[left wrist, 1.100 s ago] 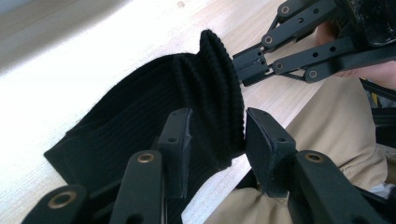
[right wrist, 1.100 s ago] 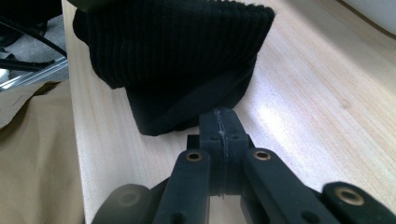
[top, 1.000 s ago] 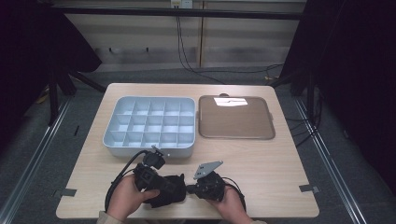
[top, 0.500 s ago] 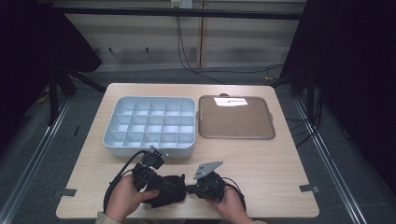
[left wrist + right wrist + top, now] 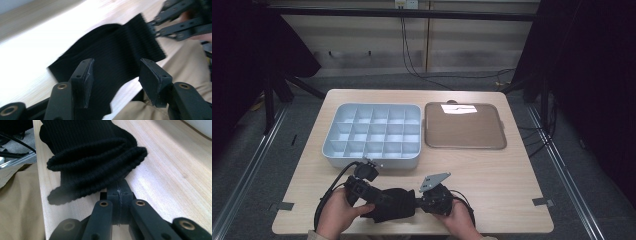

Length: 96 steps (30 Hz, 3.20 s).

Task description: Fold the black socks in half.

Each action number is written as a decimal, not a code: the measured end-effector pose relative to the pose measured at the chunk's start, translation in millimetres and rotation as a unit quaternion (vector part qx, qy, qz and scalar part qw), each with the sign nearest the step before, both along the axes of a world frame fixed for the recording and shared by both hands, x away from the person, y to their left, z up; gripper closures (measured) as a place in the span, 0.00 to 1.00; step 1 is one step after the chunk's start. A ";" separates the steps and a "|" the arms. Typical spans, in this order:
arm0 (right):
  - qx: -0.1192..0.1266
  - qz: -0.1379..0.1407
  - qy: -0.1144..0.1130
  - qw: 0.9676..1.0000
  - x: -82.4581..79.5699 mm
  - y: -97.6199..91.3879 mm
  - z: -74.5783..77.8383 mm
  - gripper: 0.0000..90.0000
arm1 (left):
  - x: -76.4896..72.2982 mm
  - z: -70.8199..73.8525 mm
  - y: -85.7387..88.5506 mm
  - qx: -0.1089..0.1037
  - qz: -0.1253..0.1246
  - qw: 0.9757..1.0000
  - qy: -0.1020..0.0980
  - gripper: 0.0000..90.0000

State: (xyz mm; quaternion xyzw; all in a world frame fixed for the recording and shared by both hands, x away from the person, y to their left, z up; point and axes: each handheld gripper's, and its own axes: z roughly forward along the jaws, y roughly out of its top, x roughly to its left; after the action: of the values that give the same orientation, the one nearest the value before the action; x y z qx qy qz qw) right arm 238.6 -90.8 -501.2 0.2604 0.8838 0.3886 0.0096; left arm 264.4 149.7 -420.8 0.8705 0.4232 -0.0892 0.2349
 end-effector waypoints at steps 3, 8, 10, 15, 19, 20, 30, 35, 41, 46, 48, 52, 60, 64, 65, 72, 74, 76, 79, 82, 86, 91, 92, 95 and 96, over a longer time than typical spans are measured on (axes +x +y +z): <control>0.000 0.000 -0.001 1.000 0.0 0.0 -0.1 1.00 | -0.6 -3.1 7.0 0.010 0.008 1.000 -0.003 0.48; 0.000 0.000 -0.001 1.000 -0.1 0.0 0.0 1.00 | -2.5 -10.8 18.4 0.026 0.024 0.999 -0.002 0.46; -0.001 0.000 -0.001 1.000 -0.1 0.0 0.0 1.00 | -2.7 -13.7 22.9 0.028 0.027 0.999 0.000 0.46; 0.000 0.000 -0.001 1.000 0.0 0.0 0.0 1.00 | -3.5 -18.7 29.1 0.033 0.038 0.999 0.004 0.46; -0.001 0.000 -0.001 1.000 -0.1 0.1 0.0 1.00 | -2.7 -23.7 29.4 0.036 0.040 0.999 0.010 0.46; 0.000 0.000 -0.001 1.000 -0.2 0.1 -0.1 1.00 | -2.5 -25.2 29.3 0.033 0.041 0.999 0.011 0.46; 0.000 0.000 -0.002 1.000 -0.3 0.0 -0.1 1.00 | -2.7 -38.2 25.1 0.048 0.038 0.998 0.024 0.58; 0.000 0.000 -0.001 1.000 -0.5 0.3 -0.1 1.00 | -2.6 -41.2 21.7 0.057 0.031 0.998 0.026 0.75; 0.001 0.002 -0.001 1.000 -0.6 0.2 -0.2 1.00 | -2.0 -39.6 20.7 0.060 0.031 0.997 0.029 0.91; 0.001 0.002 -0.002 1.000 -0.7 0.3 -0.1 1.00 | 0.3 -39.5 22.5 0.052 0.034 0.997 0.039 0.94; 0.001 0.002 -0.001 1.000 -0.8 0.4 -0.2 1.00 | 0.6 -39.1 22.8 0.052 0.034 0.997 0.040 0.95; 0.000 0.002 0.000 1.000 -1.0 0.5 0.0 1.00 | 2.2 -36.9 23.5 0.048 0.039 0.997 0.039 0.96; 0.000 0.003 0.001 1.000 -0.9 0.4 0.1 1.00 | 6.3 -31.8 31.0 0.044 0.045 0.997 0.037 0.96; 0.001 0.002 0.002 1.000 -1.1 0.4 -0.1 1.00 | 6.5 -27.1 32.4 0.035 0.046 0.998 0.036 0.96; 0.000 0.003 0.001 1.000 -1.1 0.4 0.1 1.00 | 6.2 -25.9 32.1 0.032 0.046 0.998 0.036 0.96; 0.000 0.004 0.001 1.000 -1.0 0.5 0.1 1.00 | 6.5 -19.7 29.7 0.021 0.039 0.998 0.042 0.96; 0.000 0.003 0.002 1.000 -0.9 0.5 0.1 1.00 | 6.9 -18.4 28.7 0.022 0.039 0.998 0.041 0.95; 0.000 0.004 0.002 1.000 -1.0 0.4 0.2 1.00 | 7.4 -19.3 28.6 0.022 0.039 0.998 0.043 0.95; -0.001 0.004 0.002 1.000 -0.7 -0.3 0.4 1.00 | 9.5 -23.5 30.0 0.026 0.041 0.998 0.044 0.95; 0.002 0.000 0.002 1.000 -0.4 -1.8 1.9 1.00 | 10.4 -26.0 31.6 0.024 0.048 0.998 0.044 0.91; 0.010 -0.005 -0.002 1.000 1.2 -5.3 5.3 1.00 | 10.6 -24.4 34.2 0.021 0.056 0.997 0.041 0.81; 0.014 -0.010 -0.005 1.000 1.9 -8.5 7.4 1.00 | 9.3 -24.4 33.7 0.027 0.065 0.997 0.037 0.72; 0.018 -0.010 -0.006 1.000 1.7 -8.1 7.7 1.00 | 9.0 -26.3 33.4 0.029 0.070 0.996 0.040 0.71; 0.019 -0.007 -0.005 1.000 1.0 -5.4 8.4 1.00 | 9.2 -33.3 32.5 0.037 0.072 0.995 0.054 0.70; 0.017 -0.003 -0.007 1.000 1.0 -4.8 8.1 1.00 | 9.2 -36.1 31.3 0.042 0.070 0.995 0.054 0.71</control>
State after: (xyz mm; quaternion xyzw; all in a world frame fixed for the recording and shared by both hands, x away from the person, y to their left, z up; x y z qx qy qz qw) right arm 239.6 -95.5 -493.1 0.2608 0.8762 0.4050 0.0125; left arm 273.6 181.0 -457.0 0.8416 0.4988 -0.1012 0.1806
